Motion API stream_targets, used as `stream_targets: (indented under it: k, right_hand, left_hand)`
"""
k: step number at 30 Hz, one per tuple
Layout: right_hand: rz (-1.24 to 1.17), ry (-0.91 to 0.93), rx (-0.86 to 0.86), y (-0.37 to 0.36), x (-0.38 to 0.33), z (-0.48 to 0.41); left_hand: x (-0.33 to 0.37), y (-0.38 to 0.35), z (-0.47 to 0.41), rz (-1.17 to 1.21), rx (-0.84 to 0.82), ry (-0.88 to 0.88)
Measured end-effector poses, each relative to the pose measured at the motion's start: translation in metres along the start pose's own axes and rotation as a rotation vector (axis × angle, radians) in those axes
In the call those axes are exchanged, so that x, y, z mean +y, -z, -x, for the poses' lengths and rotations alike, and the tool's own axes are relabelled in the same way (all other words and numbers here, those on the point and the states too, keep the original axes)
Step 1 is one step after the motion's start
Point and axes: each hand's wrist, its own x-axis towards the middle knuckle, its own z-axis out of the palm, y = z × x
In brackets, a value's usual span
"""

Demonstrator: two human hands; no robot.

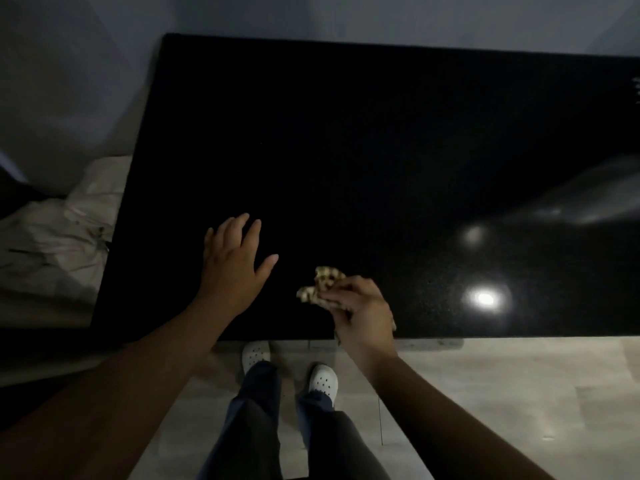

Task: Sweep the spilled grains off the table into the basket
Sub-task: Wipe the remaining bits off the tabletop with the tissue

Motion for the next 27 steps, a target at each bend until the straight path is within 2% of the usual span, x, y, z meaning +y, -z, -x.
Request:
stream_targets:
  k: [7, 11, 13, 16, 22, 27]
  right_hand:
    - [0.0, 0.038, -0.046, -0.002, 0.0, 0.044]
    - [0.082, 0.034, -0.24, 0.007, -0.003, 0.057]
    - [0.091, -0.029, -0.3, 0.013, -0.006, 0.063]
    - [-0.022, -0.154, -0.186, 0.029, -0.016, 0.055]
    - [-0.102, -0.123, 0.034, 0.06, -0.05, -0.001]
    - [-0.138, -0.159, 0.103, 0.062, -0.074, -0.046]
  left_hand:
    - [-0.006, 0.007, 0.045, 0.048, -0.018, 0.03]
    - [-0.006, 0.012, 0.074, 0.101, -0.031, 0.078]
    - [-0.005, 0.017, 0.085, 0.123, -0.05, 0.104]
    - [-0.006, 0.029, 0.093, 0.169, -0.059, 0.117]
    - [-0.007, 0.075, 0.083, 0.269, -0.029, 0.127]
    - [-0.031, 0.104, 0.06, 0.33, -0.009, 0.132]
